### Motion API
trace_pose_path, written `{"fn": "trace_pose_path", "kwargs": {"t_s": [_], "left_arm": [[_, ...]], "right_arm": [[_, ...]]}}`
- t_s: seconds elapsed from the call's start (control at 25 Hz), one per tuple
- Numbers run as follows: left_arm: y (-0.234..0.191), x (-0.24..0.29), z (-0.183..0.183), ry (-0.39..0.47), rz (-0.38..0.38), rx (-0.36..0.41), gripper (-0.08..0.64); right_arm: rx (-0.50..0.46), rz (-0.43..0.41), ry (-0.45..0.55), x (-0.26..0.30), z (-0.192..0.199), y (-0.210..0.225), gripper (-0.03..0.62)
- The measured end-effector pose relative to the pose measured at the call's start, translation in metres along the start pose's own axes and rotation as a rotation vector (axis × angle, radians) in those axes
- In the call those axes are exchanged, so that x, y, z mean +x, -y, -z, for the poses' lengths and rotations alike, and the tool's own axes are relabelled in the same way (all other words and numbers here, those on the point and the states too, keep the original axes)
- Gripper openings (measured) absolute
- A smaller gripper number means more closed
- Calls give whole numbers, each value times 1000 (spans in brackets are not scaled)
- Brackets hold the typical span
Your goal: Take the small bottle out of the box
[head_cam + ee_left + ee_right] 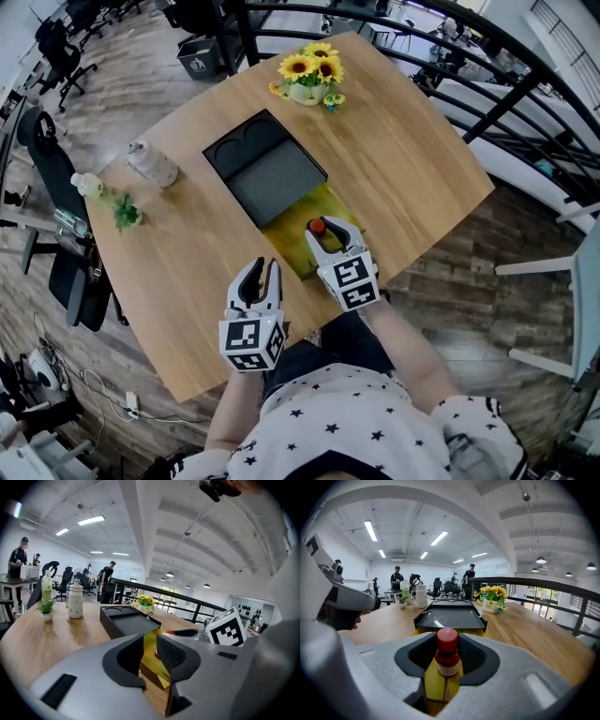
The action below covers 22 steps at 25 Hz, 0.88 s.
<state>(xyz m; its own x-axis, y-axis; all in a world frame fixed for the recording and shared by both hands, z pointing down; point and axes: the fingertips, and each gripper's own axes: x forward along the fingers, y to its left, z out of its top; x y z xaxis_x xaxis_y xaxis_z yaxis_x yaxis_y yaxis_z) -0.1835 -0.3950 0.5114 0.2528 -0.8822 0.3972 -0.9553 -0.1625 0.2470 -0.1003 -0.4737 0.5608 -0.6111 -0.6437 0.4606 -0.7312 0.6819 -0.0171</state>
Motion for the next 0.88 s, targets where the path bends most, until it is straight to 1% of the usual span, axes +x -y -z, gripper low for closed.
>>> {"fn": "trace_pose_path", "kwargs": {"t_s": [0.2, 0.68, 0.88], "left_arm": [[2, -8, -1, 8, 9, 1, 75], [12, -30, -4, 32, 53, 40, 75], [17, -40, -7, 46, 73, 58, 75]], "right_arm": [[-11, 17, -11, -5, 2, 3, 143], [-3, 74, 71, -50, -26, -8, 143], [5, 80, 109, -70, -39, -18, 143]]}}
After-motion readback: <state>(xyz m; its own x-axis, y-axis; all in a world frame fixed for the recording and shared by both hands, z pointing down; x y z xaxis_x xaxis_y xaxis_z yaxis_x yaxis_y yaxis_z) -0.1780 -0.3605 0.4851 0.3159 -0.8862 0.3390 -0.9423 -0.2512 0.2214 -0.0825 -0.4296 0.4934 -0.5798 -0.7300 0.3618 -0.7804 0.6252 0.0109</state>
